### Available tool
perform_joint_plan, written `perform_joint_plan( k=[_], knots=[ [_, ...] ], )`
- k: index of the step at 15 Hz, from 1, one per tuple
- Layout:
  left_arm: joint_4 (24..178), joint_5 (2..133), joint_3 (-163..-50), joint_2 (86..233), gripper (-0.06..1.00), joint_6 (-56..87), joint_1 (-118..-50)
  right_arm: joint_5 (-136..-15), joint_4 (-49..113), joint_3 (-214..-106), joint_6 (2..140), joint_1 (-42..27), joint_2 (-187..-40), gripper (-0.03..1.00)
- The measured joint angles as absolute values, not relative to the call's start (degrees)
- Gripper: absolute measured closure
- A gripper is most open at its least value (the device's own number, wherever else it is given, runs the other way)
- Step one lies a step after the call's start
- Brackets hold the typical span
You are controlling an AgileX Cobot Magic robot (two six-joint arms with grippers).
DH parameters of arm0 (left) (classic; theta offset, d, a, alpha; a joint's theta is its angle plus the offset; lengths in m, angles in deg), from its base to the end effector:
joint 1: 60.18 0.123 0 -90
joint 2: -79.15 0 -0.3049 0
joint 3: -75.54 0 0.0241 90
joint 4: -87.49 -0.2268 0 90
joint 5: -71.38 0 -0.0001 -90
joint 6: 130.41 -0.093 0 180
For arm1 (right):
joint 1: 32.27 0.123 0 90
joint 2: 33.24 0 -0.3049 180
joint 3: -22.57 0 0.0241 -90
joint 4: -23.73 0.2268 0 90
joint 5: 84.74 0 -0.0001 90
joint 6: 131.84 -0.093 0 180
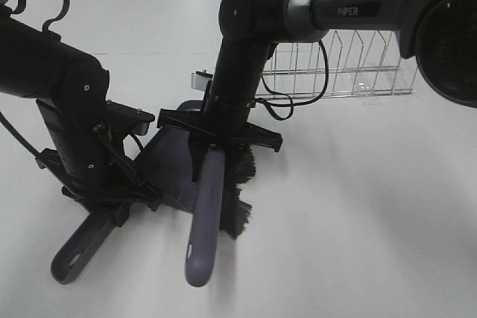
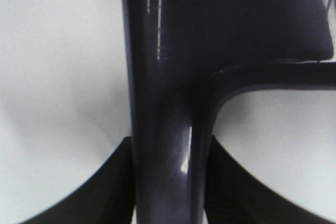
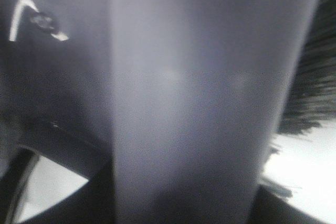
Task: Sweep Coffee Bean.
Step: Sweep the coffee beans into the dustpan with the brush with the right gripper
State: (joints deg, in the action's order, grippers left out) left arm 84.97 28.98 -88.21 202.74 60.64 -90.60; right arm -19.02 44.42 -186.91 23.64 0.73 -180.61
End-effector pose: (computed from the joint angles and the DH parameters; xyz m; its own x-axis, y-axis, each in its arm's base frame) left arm 0.2857 -0.1645 0.1263 -0.9316 0.3619 0.0334 0.3630 0.9311 0.0354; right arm 0.3738 0.2784 0.1146 -0.9780 -0.0146 0.2082 0.0384 0.9679 0.2483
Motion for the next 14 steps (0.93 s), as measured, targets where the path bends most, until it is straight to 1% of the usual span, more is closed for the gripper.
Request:
perform_joint_plan(
  k=[4,9,12,14],
  knots=[
    [85.15,28.76,-88.27,202.74,0.62,61.50,-90.37,-20.97,50.32,-190.86,26.90,-0.30,-181.64,0.67],
    [85.03,28.70,-88.33,202.74,0.62,60.47,-90.37,-18.39,51.35,-196.87,28.22,-0.02,-181.70,0.67],
    [85.03,28.70,-88.33,202.74,0.62,60.47,-90.37,-14.84,46.71,-199.28,28.22,-0.13,-181.70,0.67],
    [85.20,28.70,-88.33,202.79,0.62,60.30,-90.37,-14.90,40.81,-204.49,28.28,-0.42,-181.41,0.67]
  ],
)
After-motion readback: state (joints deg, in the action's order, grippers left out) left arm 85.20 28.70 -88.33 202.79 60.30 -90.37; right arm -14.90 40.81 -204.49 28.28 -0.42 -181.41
